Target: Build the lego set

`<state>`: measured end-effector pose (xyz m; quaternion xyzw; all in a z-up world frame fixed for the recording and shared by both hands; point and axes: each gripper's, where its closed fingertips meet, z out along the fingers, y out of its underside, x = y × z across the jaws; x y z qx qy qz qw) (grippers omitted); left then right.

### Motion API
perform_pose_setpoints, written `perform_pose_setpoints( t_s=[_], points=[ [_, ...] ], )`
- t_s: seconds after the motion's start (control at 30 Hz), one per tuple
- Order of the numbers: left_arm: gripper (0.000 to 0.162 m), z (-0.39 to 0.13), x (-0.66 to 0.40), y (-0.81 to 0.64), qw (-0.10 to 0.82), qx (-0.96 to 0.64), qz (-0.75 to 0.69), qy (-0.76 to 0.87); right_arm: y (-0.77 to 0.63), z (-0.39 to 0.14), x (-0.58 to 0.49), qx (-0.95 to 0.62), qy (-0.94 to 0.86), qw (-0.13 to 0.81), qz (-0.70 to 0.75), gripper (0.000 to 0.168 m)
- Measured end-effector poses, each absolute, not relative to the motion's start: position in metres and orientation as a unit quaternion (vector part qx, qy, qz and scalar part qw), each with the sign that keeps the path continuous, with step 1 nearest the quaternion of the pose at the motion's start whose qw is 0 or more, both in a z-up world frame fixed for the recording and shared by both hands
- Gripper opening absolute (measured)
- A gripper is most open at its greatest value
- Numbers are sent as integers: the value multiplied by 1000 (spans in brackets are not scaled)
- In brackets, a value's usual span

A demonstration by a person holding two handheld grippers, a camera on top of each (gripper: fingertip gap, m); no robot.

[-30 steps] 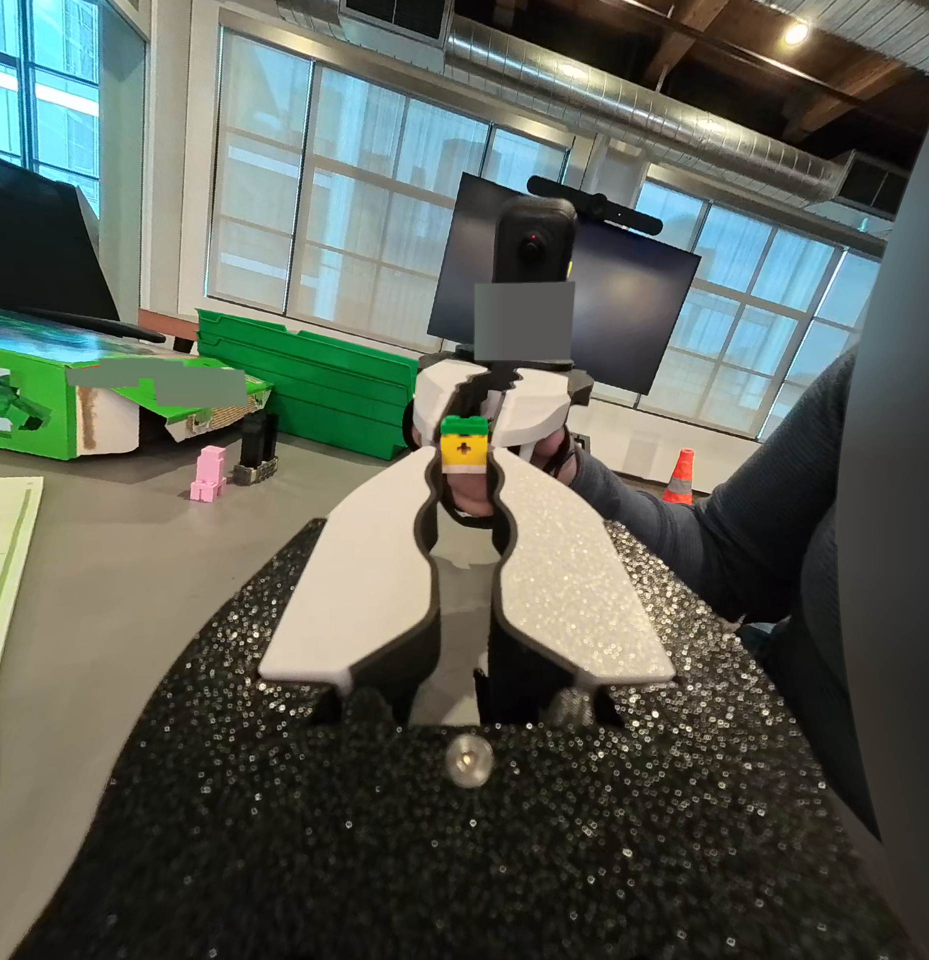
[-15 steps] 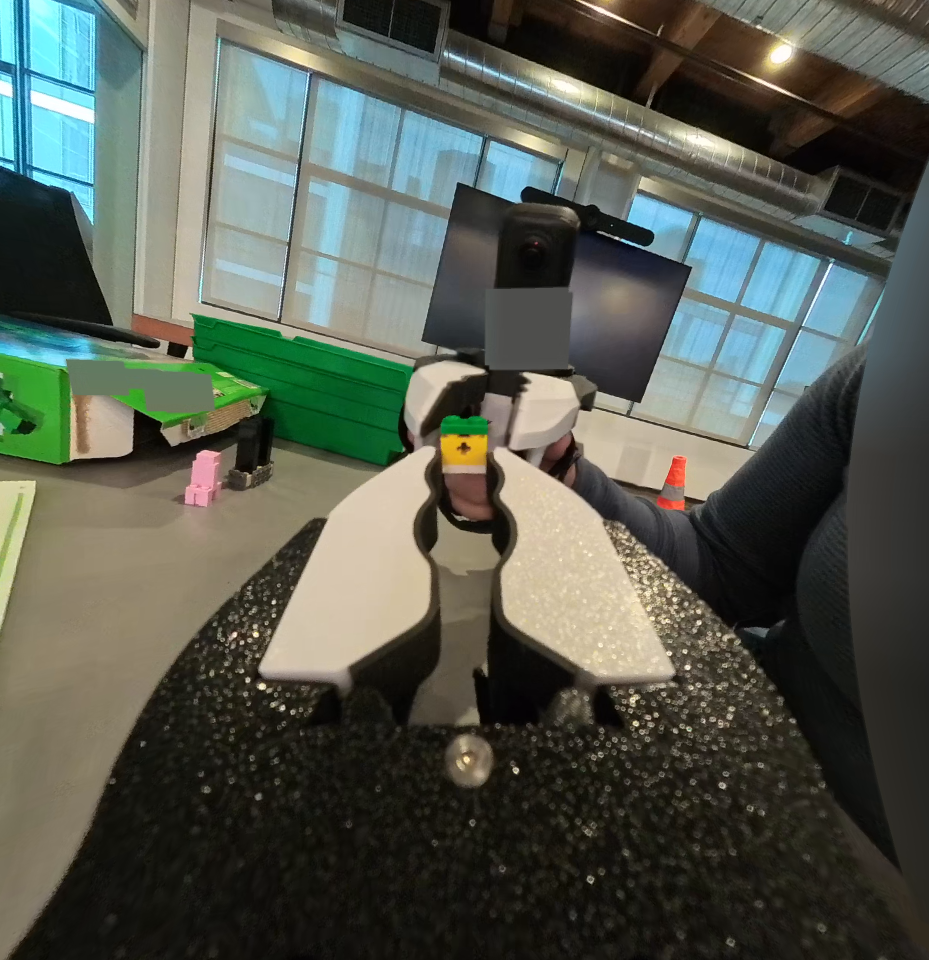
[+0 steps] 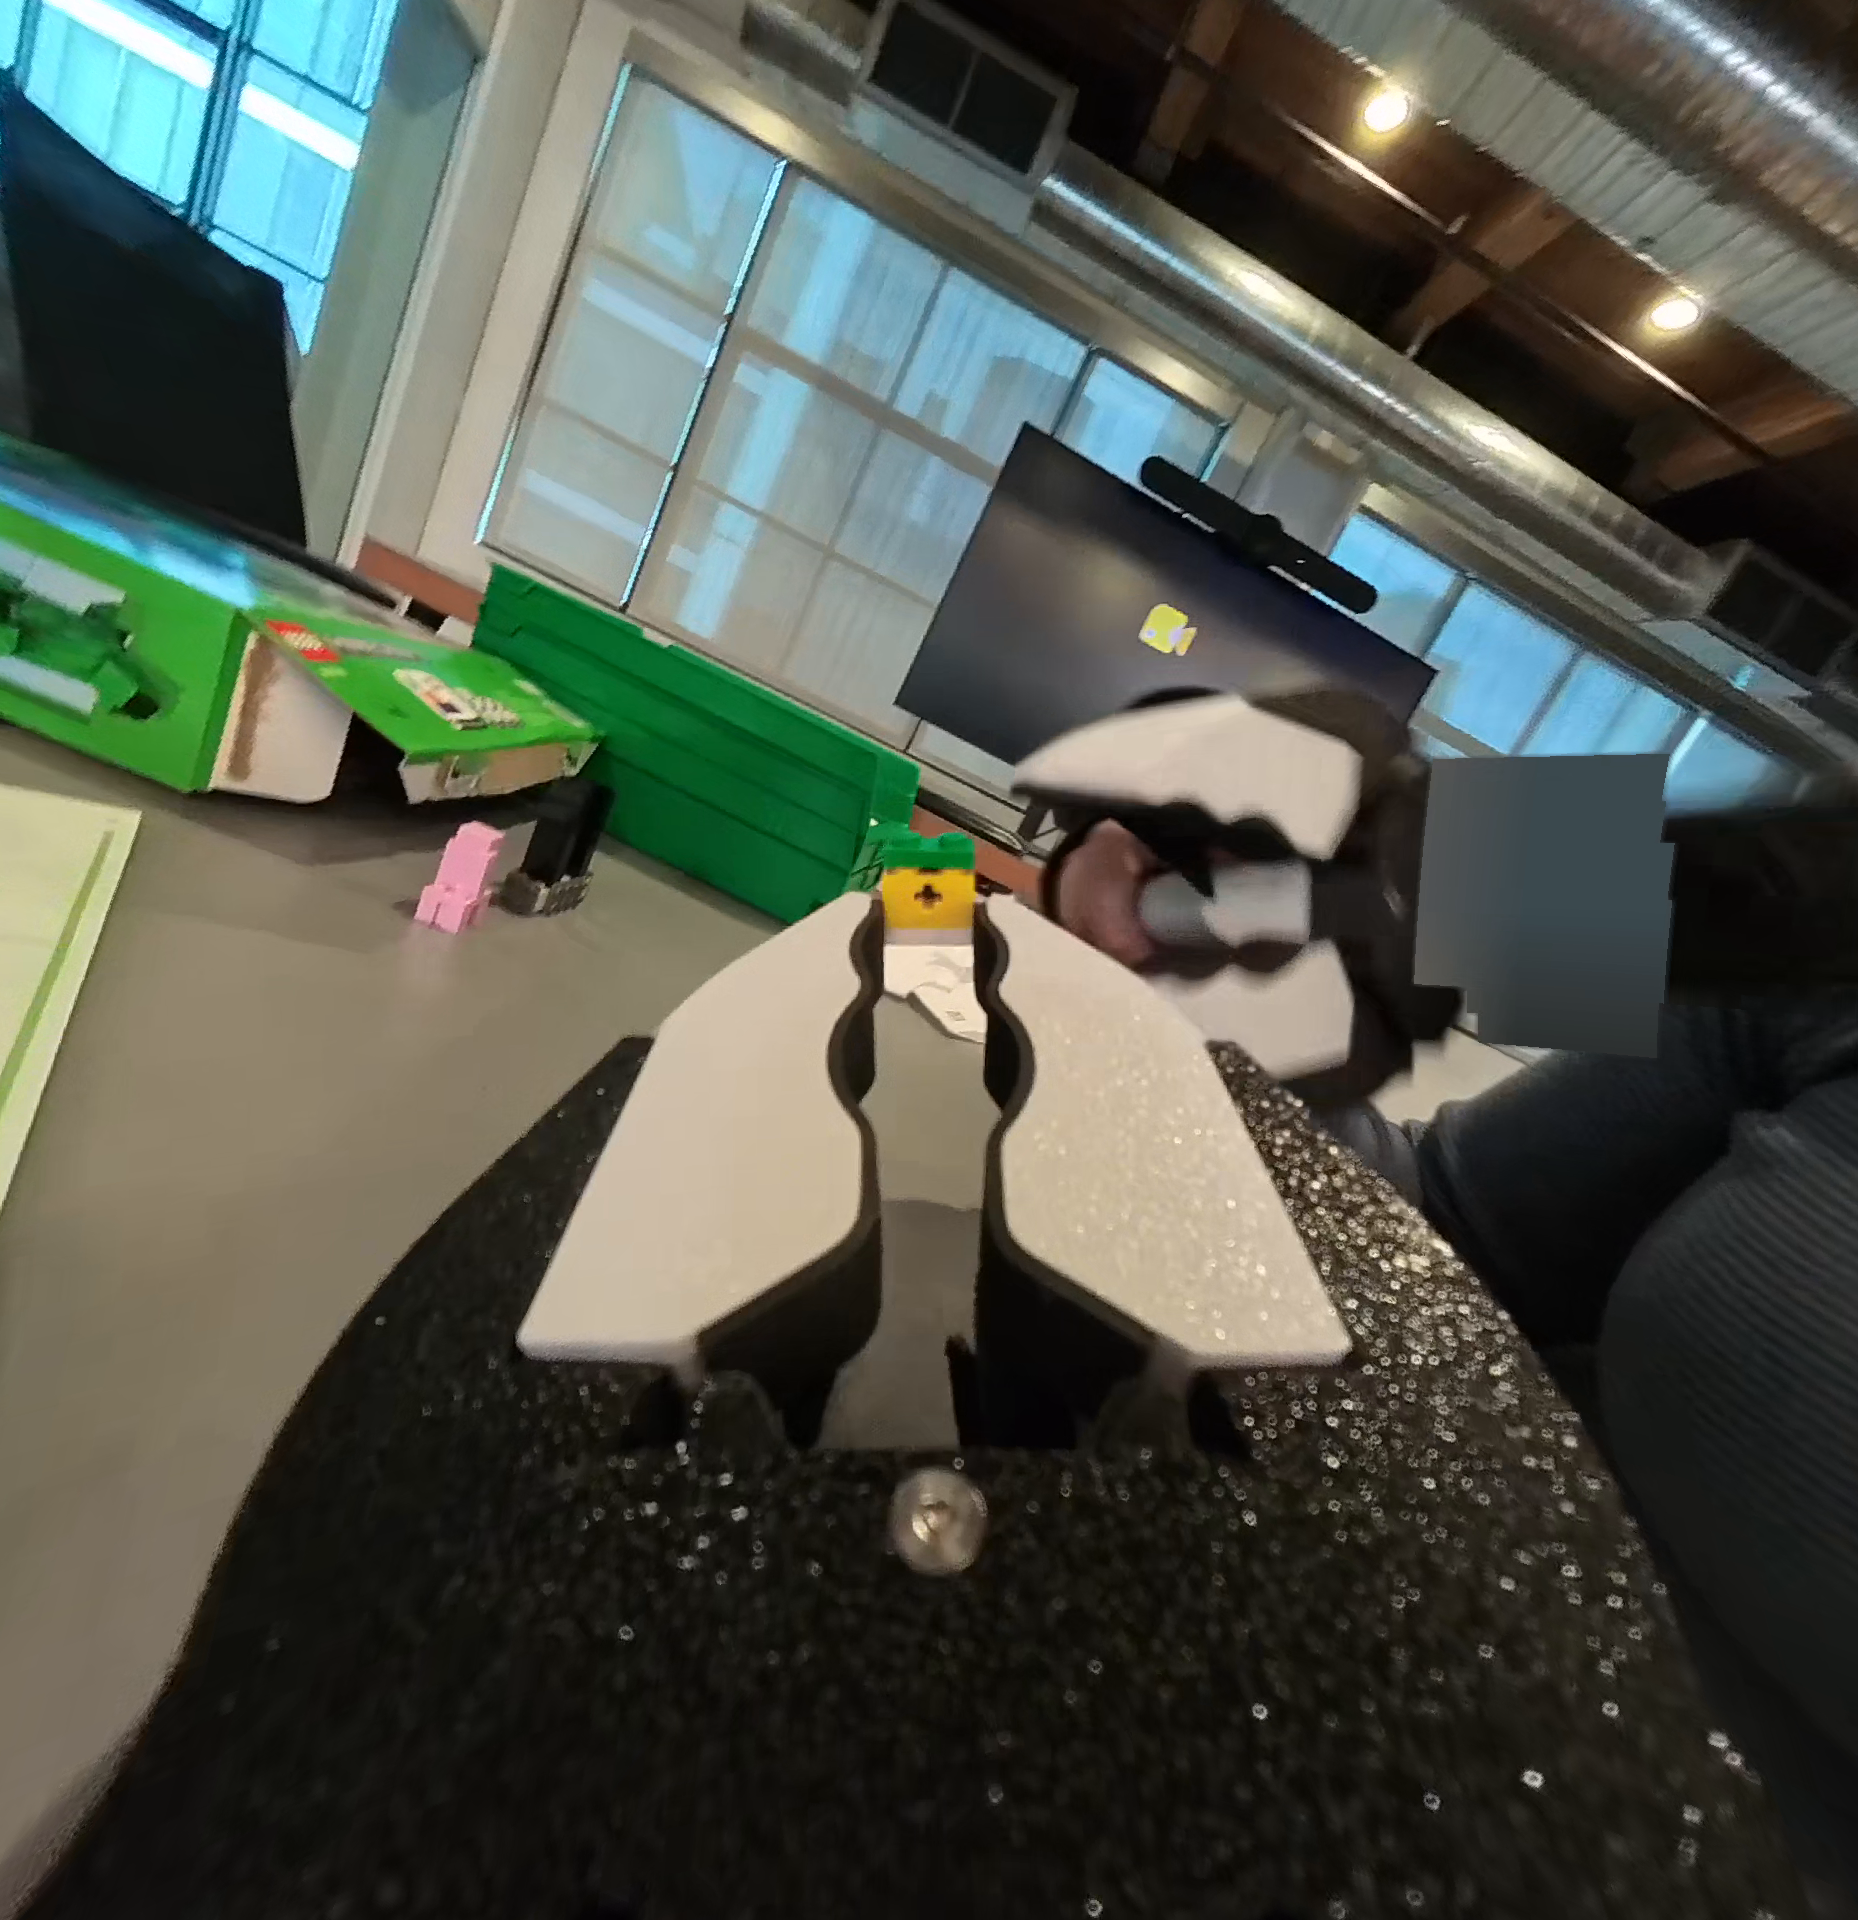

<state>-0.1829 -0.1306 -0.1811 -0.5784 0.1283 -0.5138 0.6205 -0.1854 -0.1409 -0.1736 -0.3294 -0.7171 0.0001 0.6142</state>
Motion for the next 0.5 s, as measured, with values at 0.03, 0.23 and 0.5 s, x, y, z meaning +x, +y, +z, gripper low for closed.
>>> perform_pose_setpoints(
  t_s=[0.03,0.23,0.5],
  points=[
    [16,-182,-183,-130,619,-581,-513,124,-140,-176,-187,-317,-721,616,-36,33],
    [16,-185,-184,-127,615,-592,-509,114,-129,-185,-189,-292,-721,615,-128,36],
    [16,-186,-182,-127,611,-595,-509,117,-124,-191,-192,-279,-723,614,-146,36]
  ],
)
